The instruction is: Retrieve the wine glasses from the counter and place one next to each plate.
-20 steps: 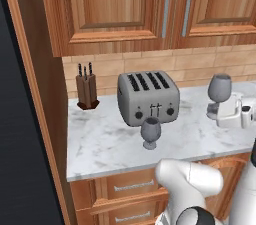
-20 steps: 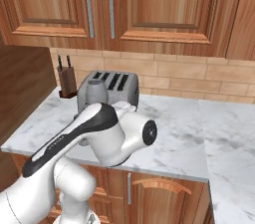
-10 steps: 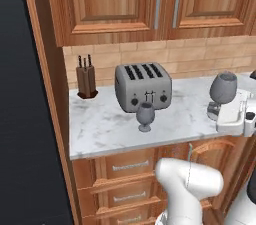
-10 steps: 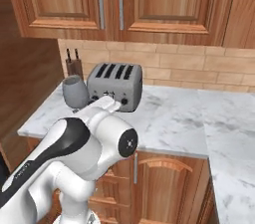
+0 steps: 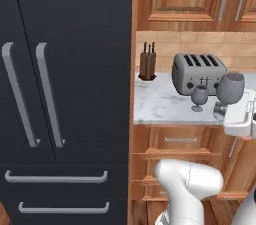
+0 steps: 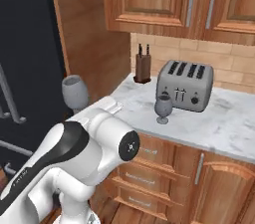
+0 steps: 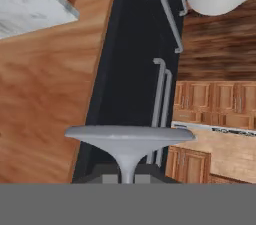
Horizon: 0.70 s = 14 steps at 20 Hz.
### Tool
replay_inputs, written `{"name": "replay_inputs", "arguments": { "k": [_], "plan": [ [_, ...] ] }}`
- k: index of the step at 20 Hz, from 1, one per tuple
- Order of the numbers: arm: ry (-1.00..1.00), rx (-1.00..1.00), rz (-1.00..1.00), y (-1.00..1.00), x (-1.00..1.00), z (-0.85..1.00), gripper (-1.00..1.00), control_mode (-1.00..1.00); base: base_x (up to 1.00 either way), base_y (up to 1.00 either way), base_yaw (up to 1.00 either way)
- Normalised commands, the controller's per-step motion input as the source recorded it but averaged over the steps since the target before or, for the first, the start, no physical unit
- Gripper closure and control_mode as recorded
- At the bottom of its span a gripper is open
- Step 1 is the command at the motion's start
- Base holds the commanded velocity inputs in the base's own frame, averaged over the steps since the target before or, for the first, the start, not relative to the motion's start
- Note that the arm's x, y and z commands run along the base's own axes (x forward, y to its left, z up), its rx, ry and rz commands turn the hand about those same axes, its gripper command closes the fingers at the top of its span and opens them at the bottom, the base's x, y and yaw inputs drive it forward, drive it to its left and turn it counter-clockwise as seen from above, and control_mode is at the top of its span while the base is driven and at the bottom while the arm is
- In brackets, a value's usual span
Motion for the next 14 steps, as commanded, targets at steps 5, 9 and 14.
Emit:
{"name": "replay_inputs", "arguments": {
  "k": [5,9,14],
  "plan": [
    [0.0,0.0,0.0,0.0,0.0,0.0,1.0,1.0,0.0,0.0,1.0],
    [0.0,0.0,0.0,0.0,0.0,0.0,1.0,1.0,0.0,0.0,1.0],
    [0.0,0.0,0.0,0.0,0.0,0.0,1.0,1.0,0.0,0.0,1.0]
  ]
}}
